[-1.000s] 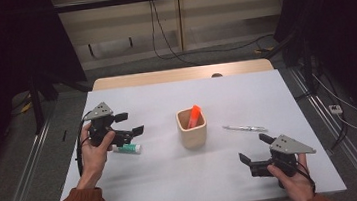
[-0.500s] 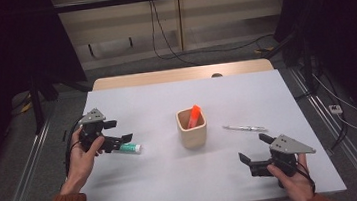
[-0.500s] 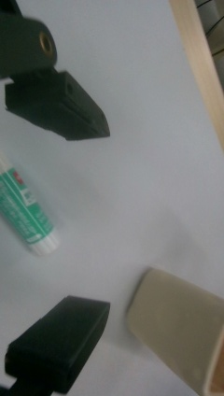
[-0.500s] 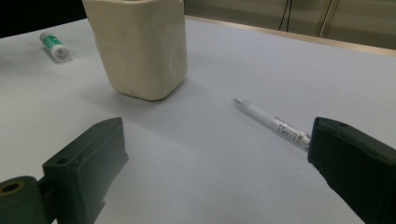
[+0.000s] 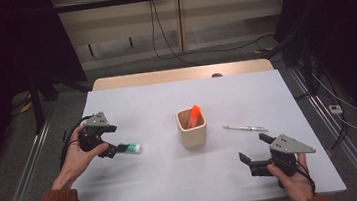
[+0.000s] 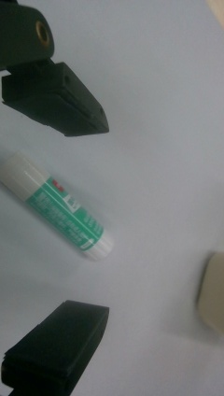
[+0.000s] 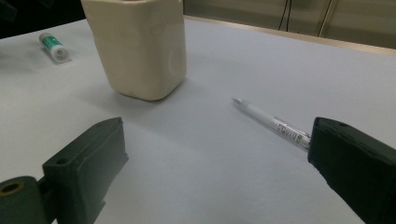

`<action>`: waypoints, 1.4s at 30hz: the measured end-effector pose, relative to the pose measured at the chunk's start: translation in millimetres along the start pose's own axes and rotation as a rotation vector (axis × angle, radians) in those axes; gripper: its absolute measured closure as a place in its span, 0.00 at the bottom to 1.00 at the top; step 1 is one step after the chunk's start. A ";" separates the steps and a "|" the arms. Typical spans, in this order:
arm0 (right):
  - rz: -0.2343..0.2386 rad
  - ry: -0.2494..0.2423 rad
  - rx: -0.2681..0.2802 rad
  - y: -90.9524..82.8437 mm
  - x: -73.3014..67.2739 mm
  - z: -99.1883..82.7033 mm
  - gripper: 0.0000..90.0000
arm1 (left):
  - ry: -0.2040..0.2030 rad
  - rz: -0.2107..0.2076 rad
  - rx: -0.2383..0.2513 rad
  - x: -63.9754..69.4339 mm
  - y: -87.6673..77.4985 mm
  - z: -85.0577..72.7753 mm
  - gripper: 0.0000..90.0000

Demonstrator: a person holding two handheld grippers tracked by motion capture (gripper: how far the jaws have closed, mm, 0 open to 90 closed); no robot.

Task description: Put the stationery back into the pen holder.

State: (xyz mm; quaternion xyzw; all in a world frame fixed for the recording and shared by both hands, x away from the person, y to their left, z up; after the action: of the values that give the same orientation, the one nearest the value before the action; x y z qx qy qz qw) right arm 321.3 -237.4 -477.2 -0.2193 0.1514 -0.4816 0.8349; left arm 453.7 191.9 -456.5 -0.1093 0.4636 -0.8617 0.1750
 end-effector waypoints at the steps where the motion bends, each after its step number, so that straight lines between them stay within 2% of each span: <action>1: 0.000 0.000 0.000 0.0 0.0 0.0 0.05 | 0.017 -0.008 -0.017 -0.5 2.0 -2.2 0.12; 7: 0.001 0.001 0.000 0.2 0.1 0.0 0.04 | 0.042 -0.022 -0.073 -5.9 10.4 -9.6 0.12; 9: 0.001 0.002 -0.001 0.2 0.1 -0.1 0.04 | 0.056 -0.042 -0.111 -6.4 12.4 -12.9 0.15; 12: 0.001 0.002 -0.003 0.4 0.1 -0.2 0.04 | 0.090 -0.056 -0.140 -3.9 16.2 -13.4 0.20; 14: 0.001 0.001 -0.003 0.6 0.2 -0.3 0.05 | 0.119 -0.043 -0.159 -3.7 18.3 -12.8 0.22; 16: -0.001 0.001 -0.003 0.3 0.1 -0.2 0.05 | 0.121 -0.038 -0.170 -4.5 20.7 -12.8 0.25; 17: -0.001 -0.001 -0.001 0.3 0.1 -0.1 0.04 | 0.134 -0.039 -0.192 -5.9 22.1 -14.2 0.26; 19: -0.001 -0.001 0.000 0.1 0.1 0.0 0.05 | 0.139 -0.037 -0.218 -7.5 24.5 -16.8 0.29; 23: 0.000 -0.001 -0.001 0.2 0.3 -0.1 0.04 | 0.132 -0.045 -0.228 -11.5 28.4 -20.6 0.36; 25: -0.001 -0.002 0.000 0.1 0.3 0.0 0.05 | 0.125 -0.040 -0.252 -13.4 29.9 -23.1 0.40; 28: 0.001 -0.003 0.000 0.2 0.2 0.0 0.05 | 0.137 -0.028 -0.277 -15.4 32.7 -24.9 0.46; 34: 0.000 -0.001 -0.001 0.2 0.2 -0.1 0.05 | 0.137 -0.045 -0.285 -12.6 34.6 -24.9 0.56; 40: -0.001 -0.002 -0.001 0.2 0.2 -0.2 0.04 | 0.152 -0.072 -0.306 -8.8 34.0 -24.9 0.71; 42: -0.001 -0.003 -0.001 0.2 0.1 -0.1 0.04 | 0.152 -0.069 -0.312 -8.4 33.8 -24.8 0.72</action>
State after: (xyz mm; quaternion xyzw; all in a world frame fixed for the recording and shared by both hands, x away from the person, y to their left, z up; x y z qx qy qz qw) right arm 321.4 -237.4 -477.4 -0.2207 0.1501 -0.4815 0.8348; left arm 459.4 197.0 -498.5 -0.0858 0.5996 -0.7905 0.0907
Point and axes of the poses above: each handheld gripper's, and its own axes: y roughly forward along the jaws, z roughly out of its top, x roughly to its right, the point moved 7 cm from there along y, roughly forward along the jaws, and after that the axes turned 9 degrees about -x, right-handed, at the moved point
